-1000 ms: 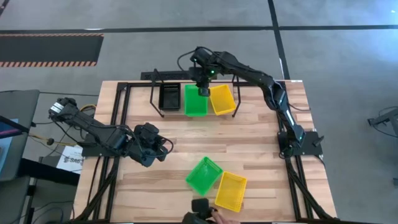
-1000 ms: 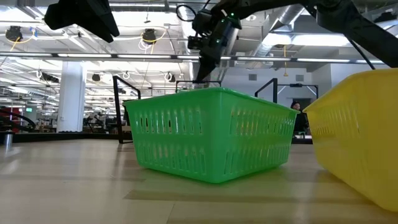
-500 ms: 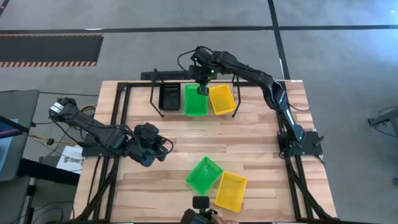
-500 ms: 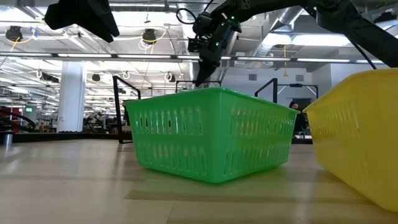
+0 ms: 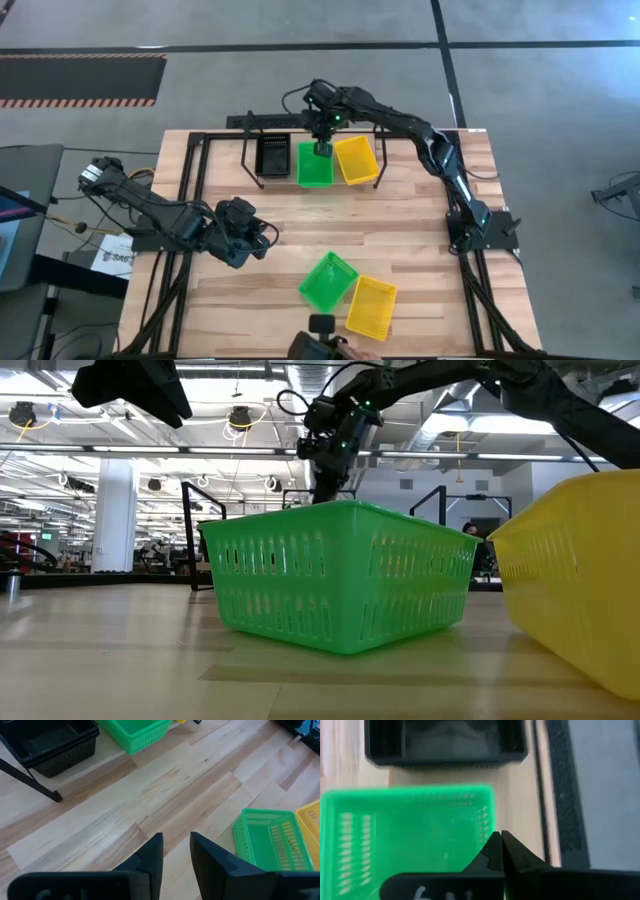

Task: Stack baskets on shelf by color
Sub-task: Stack the top green bin on top of the green bin on the shelf

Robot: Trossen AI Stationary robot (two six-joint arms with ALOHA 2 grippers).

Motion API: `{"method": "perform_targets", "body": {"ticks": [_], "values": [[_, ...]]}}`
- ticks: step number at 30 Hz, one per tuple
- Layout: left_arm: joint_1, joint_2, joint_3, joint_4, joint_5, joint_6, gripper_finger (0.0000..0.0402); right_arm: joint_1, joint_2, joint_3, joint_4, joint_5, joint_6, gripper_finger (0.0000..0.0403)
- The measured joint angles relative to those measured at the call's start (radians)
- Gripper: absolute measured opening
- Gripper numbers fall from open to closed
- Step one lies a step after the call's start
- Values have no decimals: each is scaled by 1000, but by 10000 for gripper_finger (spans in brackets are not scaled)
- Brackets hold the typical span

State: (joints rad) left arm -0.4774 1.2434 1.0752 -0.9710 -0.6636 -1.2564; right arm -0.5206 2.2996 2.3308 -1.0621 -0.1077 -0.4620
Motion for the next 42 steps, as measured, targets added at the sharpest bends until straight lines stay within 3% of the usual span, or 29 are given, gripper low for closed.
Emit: {"method": "perform_targets", "body": {"ticks": [6,10,18,24,32,42], "values": [[0,0,0,-4,-5,4,84,-10,0,1,13,0,11,1],[0,0,0,-4,-6,11,84,7,-33,26,-79,-4,78,1],[0,0,0,-7,-6,14,84,184,-48,18,-322,-157,110,0],[0,0,0,-13,20,30,84,309,-34,-89,-204,-118,95,0],[0,0,0,-13,28,79,84,290,-35,-229,-67,-74,177,0],[0,0,0,-10,29,85,84,224,-38,-230,27,-66,176,0]]}}
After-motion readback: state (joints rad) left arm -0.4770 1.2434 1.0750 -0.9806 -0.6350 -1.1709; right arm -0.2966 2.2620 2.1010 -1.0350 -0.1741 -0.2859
